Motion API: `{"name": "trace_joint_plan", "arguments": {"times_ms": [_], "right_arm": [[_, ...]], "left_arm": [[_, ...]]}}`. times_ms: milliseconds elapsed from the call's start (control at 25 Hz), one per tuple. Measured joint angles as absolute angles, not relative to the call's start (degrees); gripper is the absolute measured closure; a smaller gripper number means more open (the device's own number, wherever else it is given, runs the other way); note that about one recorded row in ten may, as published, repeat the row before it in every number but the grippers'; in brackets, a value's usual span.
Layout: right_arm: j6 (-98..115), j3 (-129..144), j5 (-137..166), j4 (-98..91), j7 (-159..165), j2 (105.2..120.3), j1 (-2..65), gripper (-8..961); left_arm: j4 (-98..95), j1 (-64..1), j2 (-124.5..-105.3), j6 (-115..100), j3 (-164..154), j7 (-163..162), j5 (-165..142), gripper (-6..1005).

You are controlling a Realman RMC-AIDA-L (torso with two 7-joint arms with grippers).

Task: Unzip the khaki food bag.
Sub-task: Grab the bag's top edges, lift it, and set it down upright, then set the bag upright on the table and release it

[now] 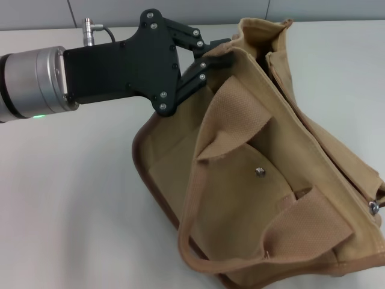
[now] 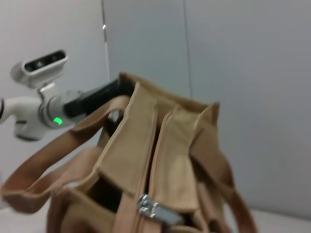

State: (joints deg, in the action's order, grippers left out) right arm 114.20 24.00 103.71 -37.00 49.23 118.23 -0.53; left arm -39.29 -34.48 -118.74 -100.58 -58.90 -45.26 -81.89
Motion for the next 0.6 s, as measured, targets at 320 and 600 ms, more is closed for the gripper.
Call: {"name": "trace_joint_plan", "arguments": {"times_ms": [320, 600], "right_arm": [[112.83, 23.36, 107.46, -37.33, 48.75, 119.46, 3.94, 389], [111.49, 23.76, 107.56, -36.33, 46.90, 119.58, 7.82, 311]], "left_arm": [[-37.98, -34.55, -118.74, -100.74, -58.92, -43.99, -81.89, 862], [-37.26, -34.38, -118.74, -100.63, -59.02, -43.57, -81.88, 854]]}}
